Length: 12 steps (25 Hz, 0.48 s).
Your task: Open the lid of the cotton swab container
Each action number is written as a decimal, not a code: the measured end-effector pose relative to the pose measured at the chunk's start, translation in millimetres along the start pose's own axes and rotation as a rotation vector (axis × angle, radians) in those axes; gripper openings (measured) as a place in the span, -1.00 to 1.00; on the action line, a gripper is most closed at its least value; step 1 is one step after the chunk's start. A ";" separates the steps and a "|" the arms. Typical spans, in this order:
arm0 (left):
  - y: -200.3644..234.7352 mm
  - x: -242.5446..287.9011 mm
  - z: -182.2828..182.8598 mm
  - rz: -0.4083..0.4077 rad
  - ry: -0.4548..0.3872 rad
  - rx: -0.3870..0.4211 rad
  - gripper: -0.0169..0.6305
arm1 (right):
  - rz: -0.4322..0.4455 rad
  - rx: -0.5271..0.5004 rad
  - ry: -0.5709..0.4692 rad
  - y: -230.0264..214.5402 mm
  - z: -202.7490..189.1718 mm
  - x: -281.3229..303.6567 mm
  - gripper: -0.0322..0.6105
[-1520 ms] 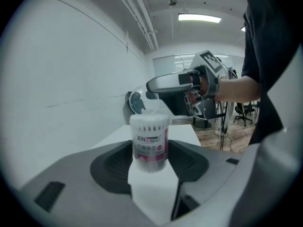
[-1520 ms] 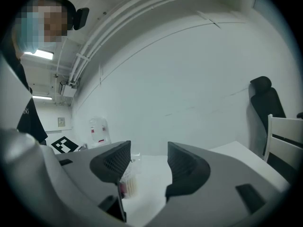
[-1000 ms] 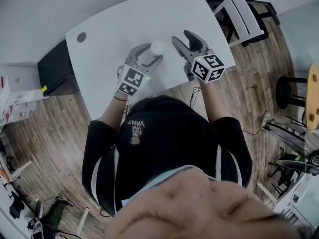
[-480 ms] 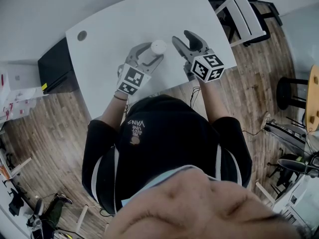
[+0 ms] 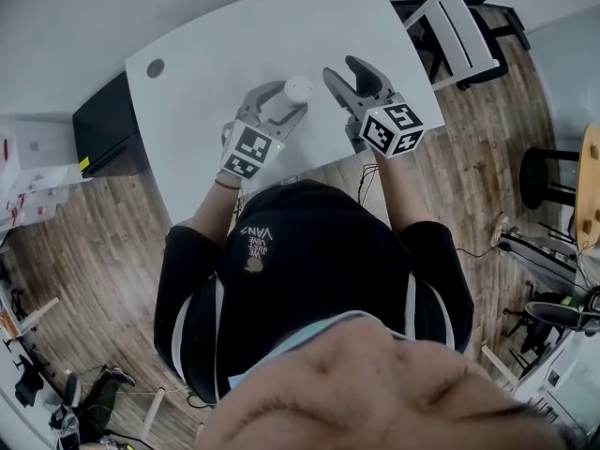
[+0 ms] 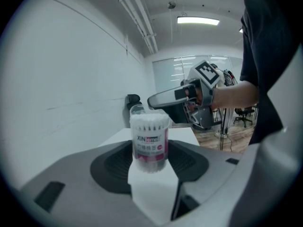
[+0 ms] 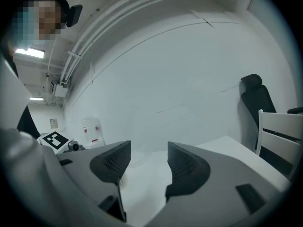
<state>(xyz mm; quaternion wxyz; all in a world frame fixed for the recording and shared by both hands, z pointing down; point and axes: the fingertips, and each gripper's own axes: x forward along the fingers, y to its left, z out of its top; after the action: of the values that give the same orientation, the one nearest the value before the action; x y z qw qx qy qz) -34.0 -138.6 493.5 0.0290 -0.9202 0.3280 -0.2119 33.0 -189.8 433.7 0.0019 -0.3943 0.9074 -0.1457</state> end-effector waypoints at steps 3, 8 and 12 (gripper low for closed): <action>1.3 0.1 -0.2 0.008 0.002 -0.002 -0.20 | 0.003 -0.004 -0.021 1.5 7.3 -2.7 -0.12; 4.9 -1.0 -1.3 0.024 0.000 -0.008 -0.20 | 0.011 -0.018 -0.036 6.8 10.3 -6.5 -0.12; 9.1 -3.2 0.7 0.039 -0.006 -0.016 -0.20 | 0.019 -0.026 -0.028 11.5 6.9 -7.5 -0.13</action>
<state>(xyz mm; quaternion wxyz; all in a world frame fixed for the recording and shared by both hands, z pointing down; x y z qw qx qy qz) -41.3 -143.8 489.9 0.0270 -0.9144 0.3476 -0.2057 30.8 -178.7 423.2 0.0109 -0.3875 0.9128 -0.1285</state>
